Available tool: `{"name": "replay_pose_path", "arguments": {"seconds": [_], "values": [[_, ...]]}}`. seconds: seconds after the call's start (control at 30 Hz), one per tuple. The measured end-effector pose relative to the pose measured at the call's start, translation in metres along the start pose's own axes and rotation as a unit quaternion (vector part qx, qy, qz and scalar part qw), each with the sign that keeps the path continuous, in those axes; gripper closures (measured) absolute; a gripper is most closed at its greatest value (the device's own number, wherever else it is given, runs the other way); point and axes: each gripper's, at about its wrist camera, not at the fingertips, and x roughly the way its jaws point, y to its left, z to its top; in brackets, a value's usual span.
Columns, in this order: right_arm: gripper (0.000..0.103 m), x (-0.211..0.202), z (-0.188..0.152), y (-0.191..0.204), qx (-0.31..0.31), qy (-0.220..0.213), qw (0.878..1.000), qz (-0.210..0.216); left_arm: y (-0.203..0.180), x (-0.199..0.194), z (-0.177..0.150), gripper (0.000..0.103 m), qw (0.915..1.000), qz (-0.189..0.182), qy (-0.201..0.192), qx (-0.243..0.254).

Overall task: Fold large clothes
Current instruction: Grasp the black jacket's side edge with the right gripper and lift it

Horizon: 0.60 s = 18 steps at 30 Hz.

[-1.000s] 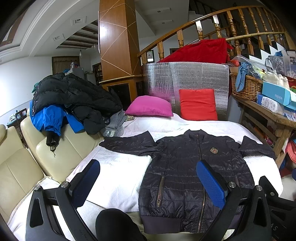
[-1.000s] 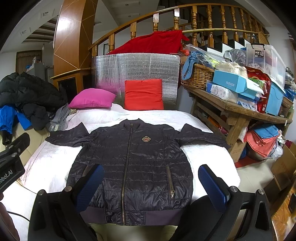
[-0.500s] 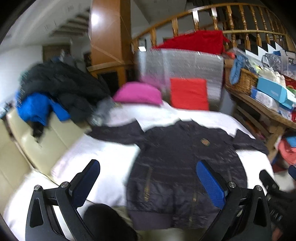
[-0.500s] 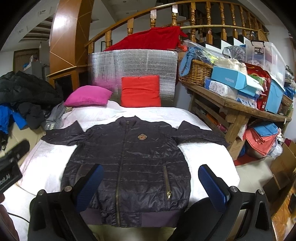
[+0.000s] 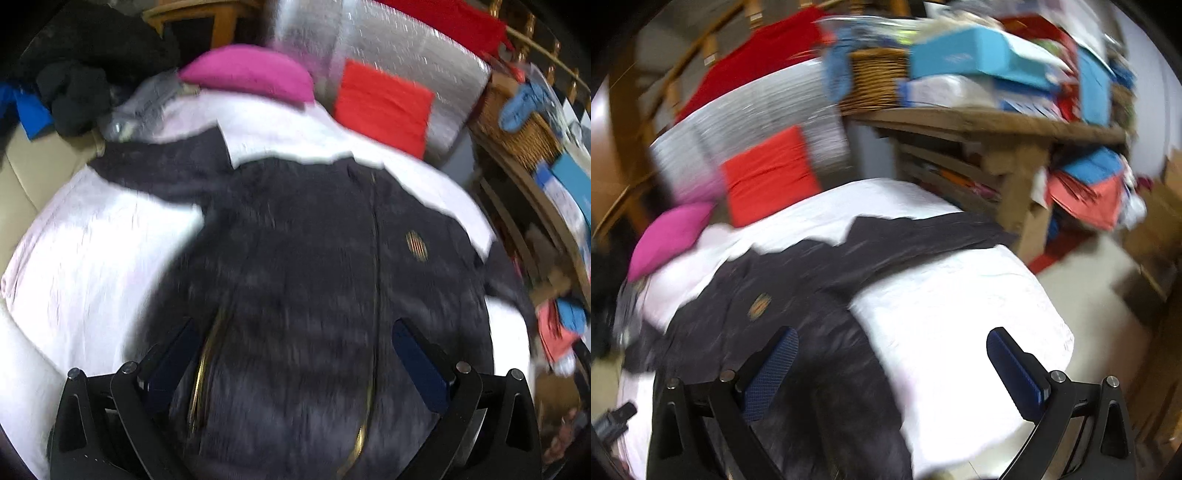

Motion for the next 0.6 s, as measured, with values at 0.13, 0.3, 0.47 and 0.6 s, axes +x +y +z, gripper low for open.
{"name": "replay_pose_path", "arguments": {"seconds": [0.13,0.3,0.47,0.6], "values": [[0.0,0.033,0.023,-0.029,0.048,-0.02,0.999,-0.007,-0.011,0.007,0.02,0.0,0.9963,0.01,-0.085,-0.002],[0.0,0.054,0.036,-0.032,0.069,-0.043,0.996,-0.018,-0.02,0.007,0.028,0.0,0.9755,0.038,-0.217,-0.002],[0.0,0.105,0.06,-0.054,0.131,-0.011,0.99,0.048,-0.028,0.059,0.023,0.0,0.9869,0.067,-0.124,0.079],[0.0,0.175,0.068,-0.106,0.27,0.04,0.954,0.121,-0.023,0.097,0.017,0.0,0.9915,0.072,-0.052,0.095]]}}
